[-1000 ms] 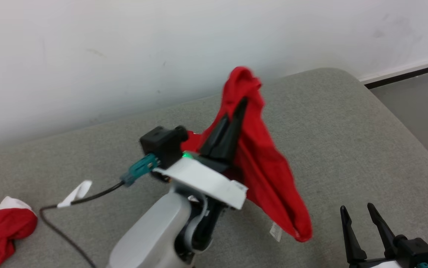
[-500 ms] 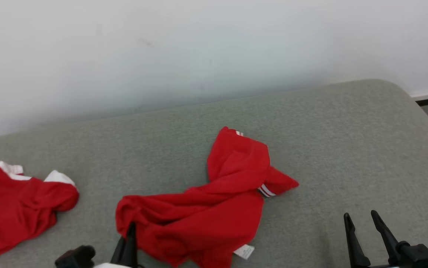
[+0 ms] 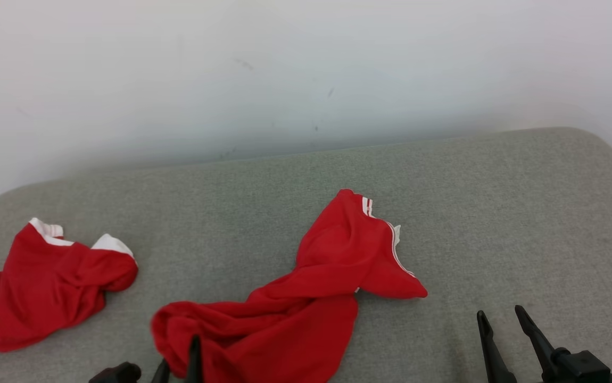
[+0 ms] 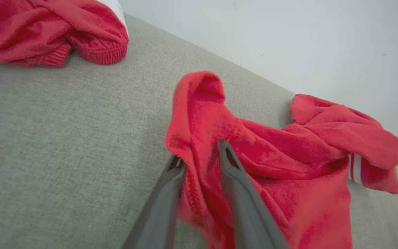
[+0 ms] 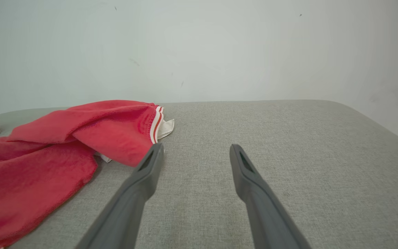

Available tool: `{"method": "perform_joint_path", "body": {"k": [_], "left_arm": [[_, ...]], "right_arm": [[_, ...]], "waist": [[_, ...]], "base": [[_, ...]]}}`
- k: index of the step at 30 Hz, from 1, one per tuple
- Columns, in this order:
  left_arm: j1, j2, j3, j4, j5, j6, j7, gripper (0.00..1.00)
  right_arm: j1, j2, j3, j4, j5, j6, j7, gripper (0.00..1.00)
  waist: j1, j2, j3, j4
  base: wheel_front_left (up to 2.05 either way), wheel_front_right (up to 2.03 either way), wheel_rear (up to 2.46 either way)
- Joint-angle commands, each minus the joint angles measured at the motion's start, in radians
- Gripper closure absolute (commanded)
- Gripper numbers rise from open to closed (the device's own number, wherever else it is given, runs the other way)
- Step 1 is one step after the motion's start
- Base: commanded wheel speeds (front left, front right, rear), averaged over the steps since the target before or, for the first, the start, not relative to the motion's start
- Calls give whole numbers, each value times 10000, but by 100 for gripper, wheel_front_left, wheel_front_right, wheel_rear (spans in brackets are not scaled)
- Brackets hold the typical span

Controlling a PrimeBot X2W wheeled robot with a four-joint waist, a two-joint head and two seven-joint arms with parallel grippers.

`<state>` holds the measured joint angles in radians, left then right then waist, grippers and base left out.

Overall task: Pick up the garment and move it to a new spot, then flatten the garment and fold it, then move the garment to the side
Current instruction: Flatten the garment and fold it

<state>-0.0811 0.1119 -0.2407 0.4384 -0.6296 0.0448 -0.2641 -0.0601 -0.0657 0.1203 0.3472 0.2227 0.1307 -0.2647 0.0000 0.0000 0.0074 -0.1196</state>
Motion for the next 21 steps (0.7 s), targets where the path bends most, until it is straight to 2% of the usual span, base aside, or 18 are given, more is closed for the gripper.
{"method": "perform_joint_path", "body": {"k": [1, 4, 8, 13, 14, 21], "left_arm": [[-80, 151, -70, 125, 233, -2, 6, 0], [147, 373, -124, 60, 425, 186, 100, 0], [632, 773, -217, -677, 690, 583, 488, 0], [1306, 1574, -602, -2205, 1486, 1454, 1755, 0], [1306, 1574, -602, -2205, 1486, 1454, 1755, 0], [1711, 2247, -628, -5268, 2180, 2392, 2806, 0]], "right_arm": [[4, -29, -7, 0, 52, 1, 5, 0], [127, -10, -57, -9, 66, 1, 5, 0], [233, 8, -171, -60, 69, 1, 5, 0], [207, 31, -188, -70, 46, 1, 5, 0], [207, 31, -188, -70, 46, 1, 5, 0], [50, 58, -129, -79, 49, 1, 5, 0]], "waist": [[0, 0, 16, -74], [0, 0, 40, -183], [0, 0, 75, -282], [0, 0, 103, -367], [0, 0, 103, -367], [0, 0, 155, -556]], "base": [[0, 0, 0], [0, 0, 0], [0, 0, 0], [0, 0, 0], [0, 0, 0], [0, 0, 0]]}}
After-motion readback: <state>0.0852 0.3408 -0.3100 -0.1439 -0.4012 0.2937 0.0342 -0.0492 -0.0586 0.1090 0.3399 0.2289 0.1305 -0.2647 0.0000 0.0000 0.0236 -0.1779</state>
